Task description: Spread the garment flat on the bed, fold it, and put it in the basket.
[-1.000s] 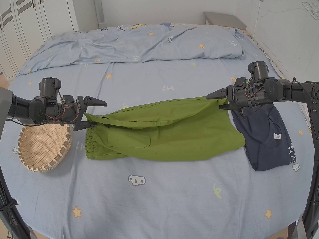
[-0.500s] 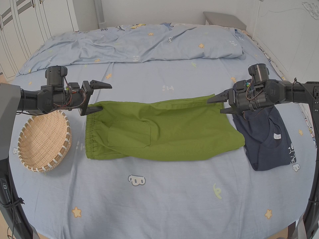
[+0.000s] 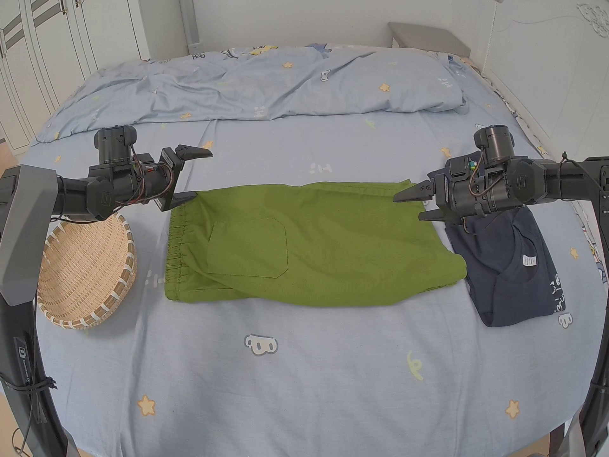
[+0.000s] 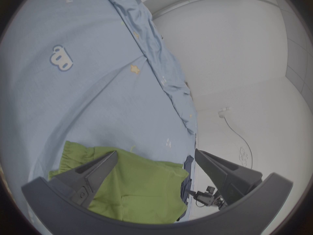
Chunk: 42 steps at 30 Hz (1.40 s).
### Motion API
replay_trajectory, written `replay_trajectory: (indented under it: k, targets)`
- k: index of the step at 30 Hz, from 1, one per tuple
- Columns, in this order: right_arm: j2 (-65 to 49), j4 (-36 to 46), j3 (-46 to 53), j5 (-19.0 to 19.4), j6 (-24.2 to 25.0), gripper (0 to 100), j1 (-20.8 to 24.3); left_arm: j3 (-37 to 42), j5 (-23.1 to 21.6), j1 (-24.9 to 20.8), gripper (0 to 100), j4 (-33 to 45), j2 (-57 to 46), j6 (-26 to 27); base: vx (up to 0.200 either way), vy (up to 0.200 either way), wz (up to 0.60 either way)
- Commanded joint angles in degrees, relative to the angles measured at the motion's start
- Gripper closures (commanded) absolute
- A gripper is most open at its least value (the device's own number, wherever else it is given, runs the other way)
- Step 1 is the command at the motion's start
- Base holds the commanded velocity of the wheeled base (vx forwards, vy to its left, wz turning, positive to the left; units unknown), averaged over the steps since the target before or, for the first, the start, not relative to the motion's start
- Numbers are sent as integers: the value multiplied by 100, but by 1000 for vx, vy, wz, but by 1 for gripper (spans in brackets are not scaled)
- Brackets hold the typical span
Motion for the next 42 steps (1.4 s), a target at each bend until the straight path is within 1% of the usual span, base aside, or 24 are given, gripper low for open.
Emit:
replay_trajectory:
  k: [1, 4, 9, 10, 11, 12, 13, 16, 17, 18, 19, 20, 21, 23, 24, 26, 28, 30, 31, 32, 37, 38, 39, 42]
  targets:
    - [15, -29, 73, -2, 3, 0, 50, -113, 69, -14, 0, -43, 152, -59, 0, 0, 0]
    - [-11, -38, 178, -2, 3, 0, 68, -113, 87, -14, 0, -43, 143, -59, 0, 0, 0]
    - [-319, -64, 688, -2, 3, 0, 217, 80, 78, -22, 0, -8, -50, -51, 0, 0, 0]
    - [-574, -196, 1136, 7, 3, 0, 323, 432, 25, -14, 0, -17, -508, -42, 0, 0, 0]
    - [-662, -328, 1382, 7, 3, 0, 376, 643, -1, -14, 0, -52, -727, -42, 0, 0, 0]
    - [-679, -354, 1418, -2, 12, 0, 384, 678, -10, -5, 0, -52, -754, -42, 0, 0, 0]
    - [-846, -724, 1901, -2, 56, 0, 463, 1091, -89, -14, 0, -61, -1088, -24, 0, 0, 0]
    - [-1128, -1348, 2622, -2, 91, 0, 534, 1988, -124, 4, 0, -96, -1597, 213, 0, 0, 0]
    - [-1189, -1453, 2754, 7, 100, 0, 551, 2172, -124, 13, 0, -131, -1676, 319, 0, 0, 0]
    - [-1321, -1655, 3026, 16, 135, 0, 578, 2559, -133, 39, 0, -228, -1799, 626, 0, 0, 0]
    - [-1321, -1655, 3026, 16, 135, 0, 578, 2559, -133, 39, 0, -228, -1799, 626, 0, 0, 0]
    - [-1514, -1875, 3378, 86, 249, 0, 683, 3069, -151, 48, 0, -369, -1931, 1022, 0, 0, 0]
    - [-1585, -1963, 3527, 121, 302, 0, 745, 3271, -151, 57, 0, -430, -1993, 1145, 0, 0, 0]
    - [-1664, -2103, 3755, 174, 346, 0, 806, 3570, -151, 74, 0, -492, -2098, 1233, 0, 0, 0]
    - [-1699, -2332, 4019, 200, 346, 0, 876, 3930, -142, 65, 0, -579, -2204, 1285, 0, 0, 0]
    - [-1681, -2543, 4142, 200, 346, 0, 912, 4159, -133, 74, 0, -703, -2221, 1312, 0, 0, 0]
    - [-1629, -2877, 4248, 200, 363, 0, 885, 4554, -133, 118, 0, -1063, -2186, 1321, 0, 0, 0]
    - [-1462, -2974, 4239, 200, 390, 0, 850, 4739, -142, 180, 0, -1388, -2133, 1408, 0, 0, 0]
    - [-1444, -2982, 4230, 200, 390, 0, 841, 4747, -142, 180, 0, -1406, -2133, 1426, 0, 0, 0]
    - [-1224, -3026, 4186, 183, 390, 0, 824, 4844, -142, 276, 0, -1617, -2081, 1575, 0, 0, 0]
    - [-987, -3202, 4125, 183, 399, 0, 613, 4818, -142, 452, 0, -1678, -1975, 1655, 0, 0, 0]
    - [-952, -3228, 4098, 183, 399, 0, 516, 4756, -142, 505, 0, -1704, -1791, 1663, 0, 0, 0]
    - [-952, -3228, 4098, 183, 399, 0, 516, 4756, -142, 505, 0, -1704, -1791, 1663, 0, 0, 0]
    - [-794, -3228, 4028, 183, 390, 0, 314, 4536, -142, 514, 0, -1696, -1492, 1672, 0, 0, 0]
